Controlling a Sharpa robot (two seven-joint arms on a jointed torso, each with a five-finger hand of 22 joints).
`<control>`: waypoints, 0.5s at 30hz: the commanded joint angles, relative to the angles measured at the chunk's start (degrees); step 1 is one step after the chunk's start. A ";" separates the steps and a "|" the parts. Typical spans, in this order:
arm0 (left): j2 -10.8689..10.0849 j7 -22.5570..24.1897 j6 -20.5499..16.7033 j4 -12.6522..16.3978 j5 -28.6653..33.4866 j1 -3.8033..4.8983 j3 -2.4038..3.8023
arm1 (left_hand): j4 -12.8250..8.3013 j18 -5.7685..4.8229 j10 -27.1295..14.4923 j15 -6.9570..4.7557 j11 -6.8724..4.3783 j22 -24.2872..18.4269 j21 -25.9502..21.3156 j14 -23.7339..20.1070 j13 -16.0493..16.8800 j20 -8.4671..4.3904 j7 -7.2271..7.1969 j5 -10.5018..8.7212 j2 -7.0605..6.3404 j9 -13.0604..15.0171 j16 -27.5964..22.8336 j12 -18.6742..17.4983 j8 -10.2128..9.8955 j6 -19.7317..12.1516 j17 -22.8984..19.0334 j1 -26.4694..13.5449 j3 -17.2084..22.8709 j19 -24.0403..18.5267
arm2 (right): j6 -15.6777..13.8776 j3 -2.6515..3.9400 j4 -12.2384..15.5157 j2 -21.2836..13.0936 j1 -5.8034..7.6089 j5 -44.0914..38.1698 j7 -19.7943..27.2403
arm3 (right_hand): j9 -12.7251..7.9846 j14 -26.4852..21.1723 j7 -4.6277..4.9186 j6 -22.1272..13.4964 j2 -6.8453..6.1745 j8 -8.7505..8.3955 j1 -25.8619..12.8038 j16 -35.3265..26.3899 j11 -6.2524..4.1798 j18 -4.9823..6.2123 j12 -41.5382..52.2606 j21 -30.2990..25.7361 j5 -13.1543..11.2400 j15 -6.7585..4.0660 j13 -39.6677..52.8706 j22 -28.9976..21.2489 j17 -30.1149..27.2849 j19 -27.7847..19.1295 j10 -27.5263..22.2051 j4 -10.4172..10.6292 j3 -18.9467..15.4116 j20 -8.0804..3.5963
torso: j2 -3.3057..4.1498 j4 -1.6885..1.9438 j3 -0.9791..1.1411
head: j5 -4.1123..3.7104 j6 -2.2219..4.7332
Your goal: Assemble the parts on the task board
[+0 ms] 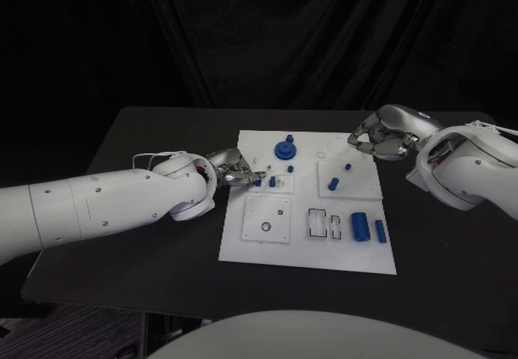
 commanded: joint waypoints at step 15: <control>0.29 3.03 1.06 -0.82 3.29 -0.21 0.02 | 0.14 -0.15 6.15 0.48 0.59 14.22 -0.39 5.47 15.02 0.59 0.40 -4.41 5.32 -0.89 -0.09 -0.02 -0.20 0.19 13.51 -9.00 -8.56 3.94 | -0.24 0.04 0.01 0.00 -0.16 -0.10 -1.16 | -0.06 6.01 0.09 -0.07 -0.24 -0.16 0.40 0.15 0.19 0.30 -0.23 -0.30 0.22 0.37 13.71 8.75 15.09 -0.52 4.51 0.06 0.36 -0.06 | 0.02 0.04 -0.01 | -0.02 0.00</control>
